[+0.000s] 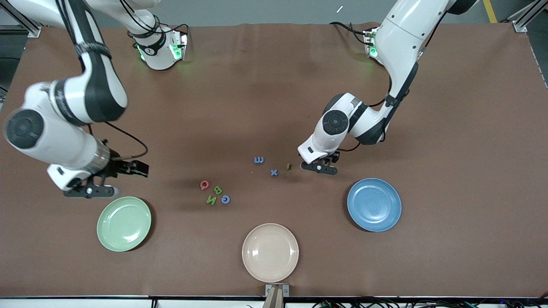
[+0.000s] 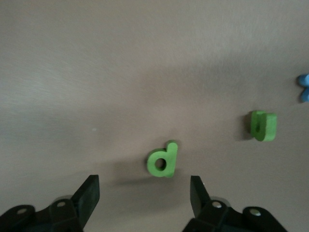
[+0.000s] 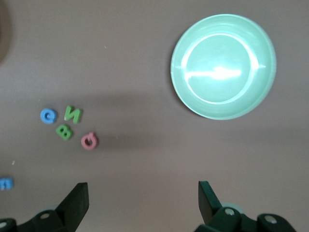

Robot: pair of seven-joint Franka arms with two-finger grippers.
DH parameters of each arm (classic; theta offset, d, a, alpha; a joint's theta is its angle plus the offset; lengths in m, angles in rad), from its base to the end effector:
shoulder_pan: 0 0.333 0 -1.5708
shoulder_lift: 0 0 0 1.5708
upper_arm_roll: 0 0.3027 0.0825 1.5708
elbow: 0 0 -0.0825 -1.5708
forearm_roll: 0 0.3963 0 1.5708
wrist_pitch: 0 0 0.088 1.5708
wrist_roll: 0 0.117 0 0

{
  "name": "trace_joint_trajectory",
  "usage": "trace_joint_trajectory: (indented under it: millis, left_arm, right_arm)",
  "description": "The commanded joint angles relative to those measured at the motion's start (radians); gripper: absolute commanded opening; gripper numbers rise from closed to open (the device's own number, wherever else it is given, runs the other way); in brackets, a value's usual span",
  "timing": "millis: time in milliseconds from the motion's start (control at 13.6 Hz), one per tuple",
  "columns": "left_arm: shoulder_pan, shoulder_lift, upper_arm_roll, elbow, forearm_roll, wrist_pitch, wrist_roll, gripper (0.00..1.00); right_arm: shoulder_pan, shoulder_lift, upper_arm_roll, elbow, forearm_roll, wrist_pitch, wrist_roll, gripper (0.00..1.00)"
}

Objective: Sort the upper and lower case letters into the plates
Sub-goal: 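Grasp the green d with the left gripper while the right gripper grasps pink a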

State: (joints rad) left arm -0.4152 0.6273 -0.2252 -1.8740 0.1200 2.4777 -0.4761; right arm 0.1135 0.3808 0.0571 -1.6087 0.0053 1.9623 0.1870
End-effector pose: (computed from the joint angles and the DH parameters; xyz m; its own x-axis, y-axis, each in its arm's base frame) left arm 0.5112 -0.3773 0.1513 0.9758 -0.2169 -0.0288 -0.2153 -0.9752 0.0505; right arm 0.6603 0.1104 0.3786 0.9993 -0.0220 -0.0311 -0.0226 -0.9995 -0.0206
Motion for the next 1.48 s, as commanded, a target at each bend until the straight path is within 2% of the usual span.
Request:
trace_joint_trajectory:
  millis: [0, 221, 369, 590, 664, 812, 886, 959, 1107, 1402]
  left_arm:
    - [-0.016, 0.038, 0.004, 0.032, 0.02, 0.015, -0.007, 0.76]
    - [-0.02, 0.054, 0.004, 0.056, 0.021, 0.015, 0.001, 0.6]
    - [-0.022, 0.072, 0.006, 0.088, 0.021, 0.015, 0.002, 0.58]
    - [-0.023, 0.101, 0.006, 0.128, 0.021, 0.013, -0.004, 0.55]
    - [-0.023, 0.101, 0.007, 0.125, 0.021, 0.01, -0.006, 0.48]
    - [-0.023, 0.101, 0.006, 0.122, 0.024, -0.011, -0.018, 0.24]
    - [-0.023, 0.1, 0.007, 0.122, 0.024, -0.013, -0.03, 0.08]
    - [-0.022, 0.097, 0.009, 0.124, 0.024, -0.014, -0.035, 0.0]
    - [-0.007, 0.082, 0.02, 0.122, 0.024, -0.014, -0.051, 0.0]
    - [0.07, -0.014, 0.101, 0.168, 0.024, -0.141, -0.061, 0.0]
  right_arm:
    - [0.049, 0.128, -0.007, 0.021, 0.012, 0.11, 0.113, 1.0]
    - [0.087, 0.252, -0.007, 0.021, 0.01, 0.252, 0.181, 1.0]
    - [0.126, 0.296, -0.007, 0.015, 0.01, 0.315, 0.232, 1.0]
    - [0.176, 0.316, -0.008, -0.011, 0.012, 0.328, 0.241, 1.0]
    - [0.179, 0.316, -0.008, -0.032, 0.012, 0.352, 0.253, 1.0]
    - [0.189, 0.314, -0.008, -0.069, 0.012, 0.388, 0.255, 1.0]
    - [0.19, 0.314, -0.008, -0.085, 0.012, 0.398, 0.255, 1.0]
    - [0.193, 0.314, -0.008, -0.1, 0.012, 0.408, 0.255, 1.0]
    - [0.193, 0.308, -0.008, -0.131, 0.012, 0.412, 0.255, 1.0]
    - [0.219, 0.305, -0.01, -0.155, 0.012, 0.412, 0.298, 0.96]
